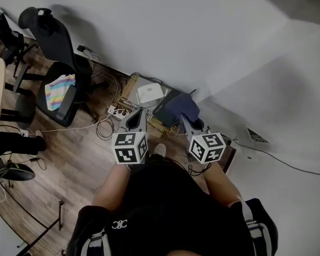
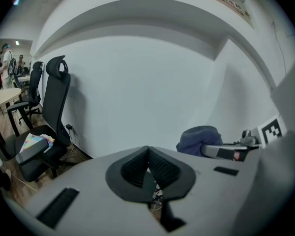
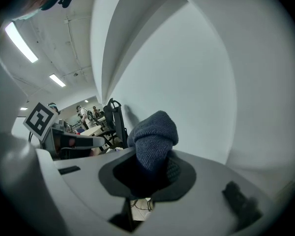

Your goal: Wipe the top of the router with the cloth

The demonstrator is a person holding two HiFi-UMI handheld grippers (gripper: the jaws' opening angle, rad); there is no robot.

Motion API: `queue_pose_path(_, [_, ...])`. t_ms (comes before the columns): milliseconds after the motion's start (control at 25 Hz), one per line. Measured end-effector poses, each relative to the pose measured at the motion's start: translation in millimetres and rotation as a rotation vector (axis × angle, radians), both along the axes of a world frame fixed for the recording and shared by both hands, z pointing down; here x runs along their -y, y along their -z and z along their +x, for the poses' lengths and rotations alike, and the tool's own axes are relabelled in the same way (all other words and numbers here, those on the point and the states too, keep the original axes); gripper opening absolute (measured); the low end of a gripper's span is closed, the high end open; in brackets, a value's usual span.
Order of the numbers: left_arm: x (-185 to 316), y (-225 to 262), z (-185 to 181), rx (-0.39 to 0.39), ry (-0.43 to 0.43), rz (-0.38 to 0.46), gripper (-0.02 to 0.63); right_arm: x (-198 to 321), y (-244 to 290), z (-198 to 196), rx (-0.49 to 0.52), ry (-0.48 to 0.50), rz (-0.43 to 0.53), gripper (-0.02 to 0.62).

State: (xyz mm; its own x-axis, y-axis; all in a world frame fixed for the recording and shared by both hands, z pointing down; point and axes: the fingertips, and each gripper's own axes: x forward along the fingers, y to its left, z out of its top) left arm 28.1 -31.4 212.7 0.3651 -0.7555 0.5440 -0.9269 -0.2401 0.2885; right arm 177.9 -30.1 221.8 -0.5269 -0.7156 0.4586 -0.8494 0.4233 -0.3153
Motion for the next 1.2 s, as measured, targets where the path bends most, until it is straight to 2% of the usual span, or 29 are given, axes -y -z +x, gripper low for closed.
queue_pose_path(320, [6.5, -49.7, -1.7, -0.063, -0.020, -0.102, 0.005, 11.1, -35.4, -3.0, -0.084, -0.020, -0.073, 0.060])
queue_pose_path(560, [22.8, -75.8, 3.1, -0.055, -0.074, -0.118, 0.005, 16.0, -70.0, -10.5, -0.128, -0.014, -0.143, 0.060])
queue_pose_path(760, [30.8, -105.1, -4.5, -0.073, -0.087, -0.171, 0.005, 13.8, -104.1, -19.7, -0.182, -0.001, -0.214, 0.060])
queue_pose_path(1000, [30.2, -158.6, 6.1, -0.071, -0.159, -0.250, 0.005, 16.7, -142.4, -17.1, -0.221, -0.009, -0.263, 0.060])
queue_pose_path(1200, [41.5, -207.0, 9.2, -0.071, -0.186, -0.290, 0.005, 34.4, -183.9, -19.9, -0.261, 0.005, -0.291, 0.060])
